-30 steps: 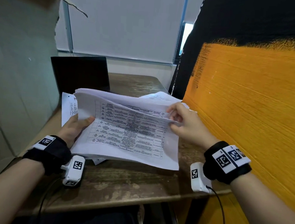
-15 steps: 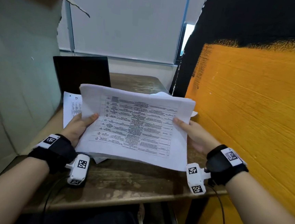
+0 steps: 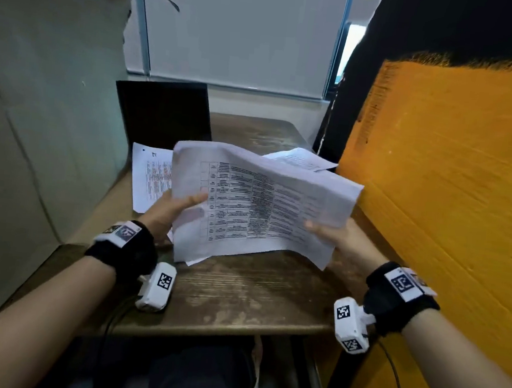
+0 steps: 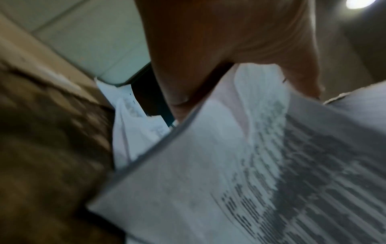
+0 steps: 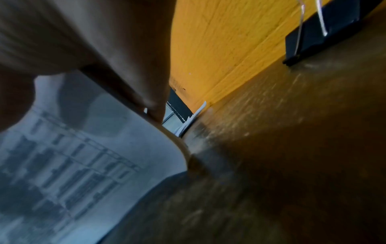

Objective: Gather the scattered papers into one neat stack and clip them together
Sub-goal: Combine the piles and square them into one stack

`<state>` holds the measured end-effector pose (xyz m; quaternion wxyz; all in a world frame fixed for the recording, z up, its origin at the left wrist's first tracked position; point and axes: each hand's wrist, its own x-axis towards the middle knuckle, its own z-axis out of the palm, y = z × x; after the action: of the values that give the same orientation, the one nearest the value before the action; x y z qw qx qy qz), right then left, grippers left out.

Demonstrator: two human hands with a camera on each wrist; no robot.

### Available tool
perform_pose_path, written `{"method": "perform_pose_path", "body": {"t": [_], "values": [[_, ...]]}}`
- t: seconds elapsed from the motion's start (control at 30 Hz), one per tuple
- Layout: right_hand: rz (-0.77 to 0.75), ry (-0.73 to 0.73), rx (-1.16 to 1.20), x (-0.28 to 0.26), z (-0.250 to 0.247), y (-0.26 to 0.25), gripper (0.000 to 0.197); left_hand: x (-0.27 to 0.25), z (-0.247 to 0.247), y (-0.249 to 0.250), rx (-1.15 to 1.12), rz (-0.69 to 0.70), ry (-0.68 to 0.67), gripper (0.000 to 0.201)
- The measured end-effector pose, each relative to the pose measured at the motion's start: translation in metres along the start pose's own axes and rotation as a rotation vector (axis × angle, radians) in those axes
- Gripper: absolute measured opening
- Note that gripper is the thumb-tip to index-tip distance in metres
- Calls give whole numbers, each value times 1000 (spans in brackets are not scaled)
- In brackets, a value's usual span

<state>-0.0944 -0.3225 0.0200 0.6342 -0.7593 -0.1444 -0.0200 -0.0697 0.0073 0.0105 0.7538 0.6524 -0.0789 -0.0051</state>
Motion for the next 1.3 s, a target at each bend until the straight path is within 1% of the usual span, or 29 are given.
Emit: {"method": "perform_pose_path", "body": {"t": [0.03, 0.07, 0.13, 0.2, 0.23, 0.27, 0.3, 0.33, 0.4, 0.47, 0.5, 0.53, 0.57, 0.6, 0.63, 0.67, 0.7, 0.73, 0.77, 0.8, 0.87, 0.97, 1.0, 1.03, 1.1, 1.13, 1.17, 1.23, 1.3], "values": [[2, 28, -37, 1, 4, 6, 44, 4, 0, -6, -1, -9, 23, 69], [-11, 94, -57, 3, 7, 8, 38, 6, 3, -8, -19, 6, 74, 60], [-33, 232, -55, 8, 11, 0, 27, 11, 8, -3, -13, 57, 224, 41], [-30, 272, 4, 12, 9, -15, 23, 19, 5, 6, 54, 75, 319, 35], [-21, 269, 55, 12, 6, -20, 20, 23, 1, 11, 83, 54, 327, 35], [-14, 255, 121, 10, 4, -25, 18, 27, -5, 14, 72, 14, 301, 34], [3, 244, 195, 8, 3, -25, 19, 28, -8, 17, 2, -55, 251, 34], [39, 252, 266, 8, 2, -23, 21, 27, -9, 17, -114, -126, 204, 36], [137, 335, 402, 12, 5, -12, 23, 24, -8, 16, -265, -239, 165, 43], [241, 401, 538, 22, 13, 3, 30, 21, 4, 13, -363, -303, 146, 60], [288, 412, 598, 25, 21, 8, 32, 20, 13, 14, -444, -328, 110, 66], [322, 409, 636, 26, 30, 11, 31, 19, 26, 15, -511, -340, 45, 68], [345, 394, 657, 27, 39, 13, 28, 19, 38, 18, -530, -334, -5, 65], [357, 365, 674, 27, 46, 15, 27, 21, 50, 22, -526, -316, -26, 56], [362, 327, 686, 27, 51, 16, 29, 24, 58, 25, -483, -297, 24, 42], [364, 287, 685, 27, 54, 15, 31, 26, 64, 26, -436, -277, 103, 29], [371, 261, 663, 26, 54, 14, 33, 30, 65, 24, -372, -262, 216, 22], [383, 246, 624, 26, 51, 14, 34, 33, 61, 21, -312, -241, 310, 25], [397, 242, 581, 26, 45, 11, 34, 35, 55, 19, -268, -215, 356, 32], [410, 246, 555, 25, 38, 9, 34, 35, 47, 17, -240, -190, 367, 38], [417, 204, 541, 26, 21, 4, 41, 30, 36, 15, -164, -156, 330, 42], [442, -7, 372, 26, 13, -16, 51, 14, 25, 22, -91, -106, 230, 33], [457, -71, 309, 26, 16, -24, 51, 10, 21, 26, -75, -81, 195, 33], [478, -136, 281, 25, 20, -30, 46, 6, 16, 31, -78, -54, 168, 34], [517, -216, 346, 24, 32, -38, 33, -2, 0, 42, -68, -29, 127, 37], [526, -235, 392, 25, 40, -41, 32, -6, -8, 47, -51, -36, 105, 38], [513, -255, 418, 27, 49, -43, 34, -12, -14, 53, -34, -49, 82, 38], [463, -264, 388, 31, 75, -46, 41, -21, -25, 59, 4, -78, 58, 39], [397, -198, 311, 34, 107, -46, 36, -25, -34, 59, 12, -91, 98, 41]]}}
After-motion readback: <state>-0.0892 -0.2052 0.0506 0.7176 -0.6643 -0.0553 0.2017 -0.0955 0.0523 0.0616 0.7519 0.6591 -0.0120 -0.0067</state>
